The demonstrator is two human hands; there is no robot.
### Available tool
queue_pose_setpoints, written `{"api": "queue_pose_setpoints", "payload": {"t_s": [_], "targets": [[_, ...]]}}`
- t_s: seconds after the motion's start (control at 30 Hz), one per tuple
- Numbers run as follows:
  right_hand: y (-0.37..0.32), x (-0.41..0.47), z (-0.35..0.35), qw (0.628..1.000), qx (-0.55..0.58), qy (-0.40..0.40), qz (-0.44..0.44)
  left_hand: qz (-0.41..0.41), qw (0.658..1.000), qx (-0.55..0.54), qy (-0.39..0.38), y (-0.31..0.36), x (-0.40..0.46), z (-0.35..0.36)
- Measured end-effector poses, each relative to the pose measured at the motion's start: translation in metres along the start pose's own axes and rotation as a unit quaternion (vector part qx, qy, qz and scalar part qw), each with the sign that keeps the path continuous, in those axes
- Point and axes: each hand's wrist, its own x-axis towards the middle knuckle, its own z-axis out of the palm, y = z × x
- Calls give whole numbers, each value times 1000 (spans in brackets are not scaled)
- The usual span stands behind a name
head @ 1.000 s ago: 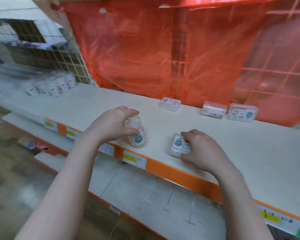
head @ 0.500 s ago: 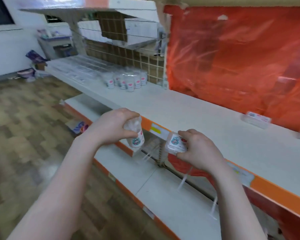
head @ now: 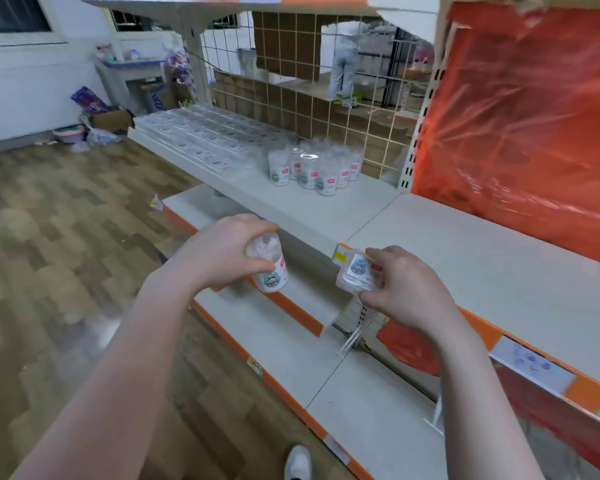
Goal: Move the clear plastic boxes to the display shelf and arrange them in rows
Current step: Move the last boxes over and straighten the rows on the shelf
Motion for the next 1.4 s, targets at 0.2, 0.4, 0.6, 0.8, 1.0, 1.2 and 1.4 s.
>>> {"api": "queue_pose_setpoints", "payload": {"t_s": [0.2,0.4,0.6,0.8,1.0,1.2,1.4], "targets": [[-9,82,19,1000,-2,25,13,37,999,12,-3,-46,74,-2],[-21,165,28,999,5,13,35,71,997,34,-23,-87,160,-13],[-32,208,28,998,1,5,61,121,991,36,-48,-109,233,-18],[-43,221,41,993,9,6,117,193,978,46,-64,-122,286,-8],[-55,222,47,982,2,16,190,279,953,63,-101,-121,320,1],[-65,225,53,972,-8,35,234,333,934,58,-118,-124,336,11],[-75,229,56,966,-8,45,255,349,929,57,-110,-133,342,18]]}}
